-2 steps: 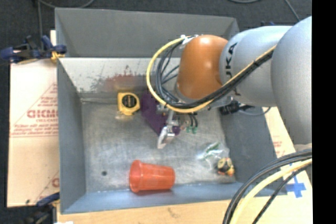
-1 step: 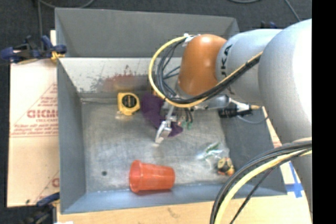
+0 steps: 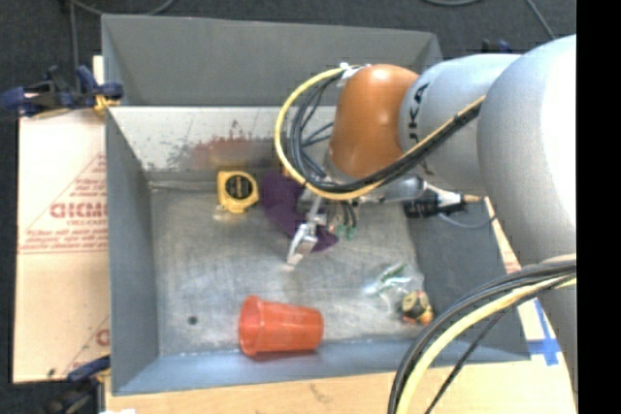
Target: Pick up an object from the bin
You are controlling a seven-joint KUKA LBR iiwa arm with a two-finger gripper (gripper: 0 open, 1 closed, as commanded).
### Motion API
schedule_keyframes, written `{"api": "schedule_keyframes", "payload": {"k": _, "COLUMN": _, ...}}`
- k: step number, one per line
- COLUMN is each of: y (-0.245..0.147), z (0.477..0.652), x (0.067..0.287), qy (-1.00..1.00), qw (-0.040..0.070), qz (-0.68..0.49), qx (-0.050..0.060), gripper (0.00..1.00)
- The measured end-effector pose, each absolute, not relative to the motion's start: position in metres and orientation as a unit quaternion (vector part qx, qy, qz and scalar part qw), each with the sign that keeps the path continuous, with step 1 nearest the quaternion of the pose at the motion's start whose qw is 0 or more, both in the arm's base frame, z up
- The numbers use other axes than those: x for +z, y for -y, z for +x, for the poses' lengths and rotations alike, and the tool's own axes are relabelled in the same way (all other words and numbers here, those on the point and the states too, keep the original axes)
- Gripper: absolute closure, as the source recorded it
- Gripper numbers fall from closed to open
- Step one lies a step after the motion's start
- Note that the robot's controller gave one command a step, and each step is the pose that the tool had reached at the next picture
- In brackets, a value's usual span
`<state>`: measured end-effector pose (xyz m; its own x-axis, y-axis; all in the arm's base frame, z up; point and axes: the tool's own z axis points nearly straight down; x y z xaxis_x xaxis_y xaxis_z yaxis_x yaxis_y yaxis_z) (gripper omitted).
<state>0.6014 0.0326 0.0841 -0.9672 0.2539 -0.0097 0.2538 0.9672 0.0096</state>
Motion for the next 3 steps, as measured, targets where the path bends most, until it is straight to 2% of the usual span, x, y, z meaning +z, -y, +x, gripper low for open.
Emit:
{"api": "schedule_keyframes", "payload": {"k": 1, "y": -0.036, "z": 0.607, "x": 0.083, "qy": -0.987, "qw": 0.004, "qz": 0.161, "qx": 0.004, "gripper": 0.0}}
{"api": "schedule_keyframes", "payload": {"k": 2, "y": -0.033, "z": 0.617, "x": 0.082, "qy": -0.97, "qw": 0.003, "qz": 0.241, "qx": 0.005, "gripper": 1.0}}
{"api": "schedule_keyframes", "payload": {"k": 3, "y": -0.033, "z": 0.617, "x": 0.082, "qy": -0.971, "qw": 0.003, "qz": 0.241, "qx": 0.005, "gripper": 1.0}}
